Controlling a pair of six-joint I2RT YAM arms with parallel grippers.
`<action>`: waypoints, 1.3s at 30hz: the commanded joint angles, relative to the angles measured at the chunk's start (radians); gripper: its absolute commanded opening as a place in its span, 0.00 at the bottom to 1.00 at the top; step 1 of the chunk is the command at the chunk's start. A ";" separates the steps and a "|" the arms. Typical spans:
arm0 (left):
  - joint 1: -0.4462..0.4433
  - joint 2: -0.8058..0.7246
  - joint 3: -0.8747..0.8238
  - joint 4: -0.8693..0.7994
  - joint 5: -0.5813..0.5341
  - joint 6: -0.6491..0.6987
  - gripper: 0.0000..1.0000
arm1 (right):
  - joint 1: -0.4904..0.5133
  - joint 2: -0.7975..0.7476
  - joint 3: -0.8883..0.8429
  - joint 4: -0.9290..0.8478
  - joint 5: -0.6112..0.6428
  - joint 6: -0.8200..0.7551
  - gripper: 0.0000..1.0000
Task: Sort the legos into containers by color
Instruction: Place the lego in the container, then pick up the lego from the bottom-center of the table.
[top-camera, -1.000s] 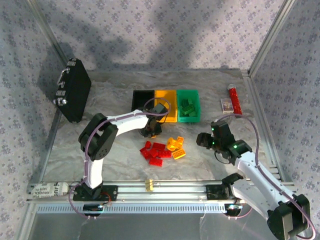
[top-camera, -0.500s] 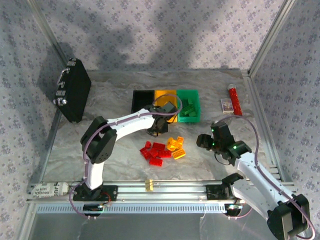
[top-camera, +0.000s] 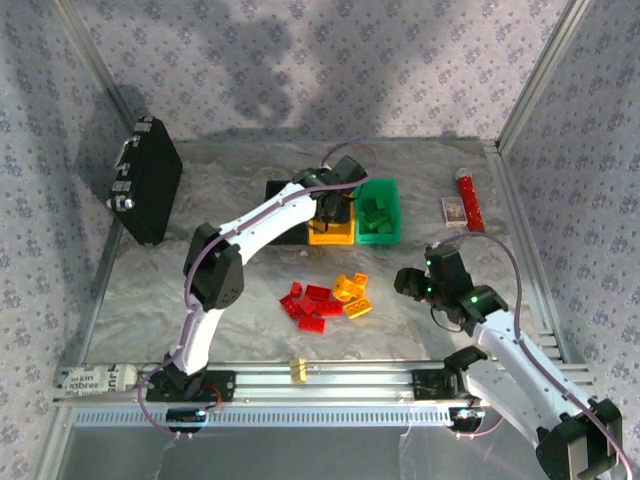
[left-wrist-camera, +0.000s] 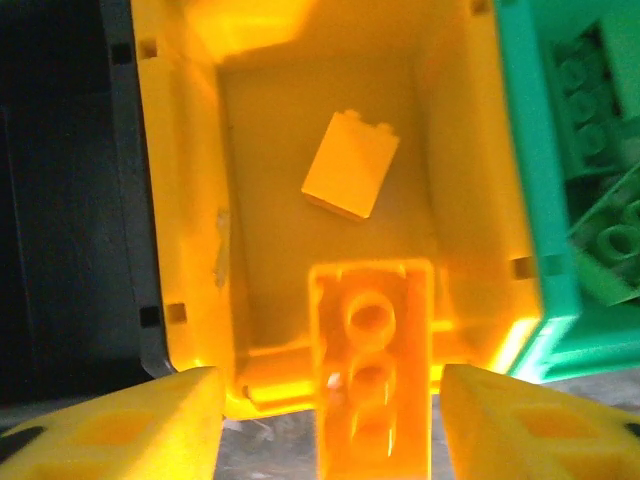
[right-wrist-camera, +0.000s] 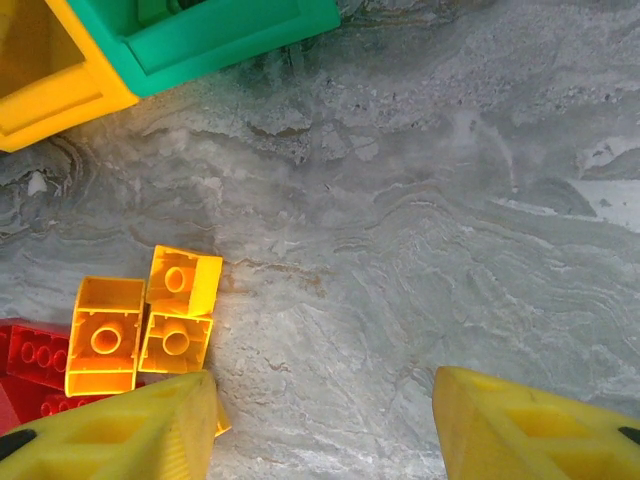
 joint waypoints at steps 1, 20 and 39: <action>0.002 -0.038 -0.032 -0.012 0.020 0.091 0.65 | -0.003 -0.023 -0.004 -0.036 0.006 0.010 0.61; 0.003 -0.606 -0.784 0.384 0.112 0.056 0.65 | 0.148 0.095 0.049 0.022 -0.005 -0.028 0.67; -0.080 -1.137 -1.289 0.430 0.054 -0.111 0.65 | 0.402 0.603 0.363 0.042 0.078 -0.028 0.63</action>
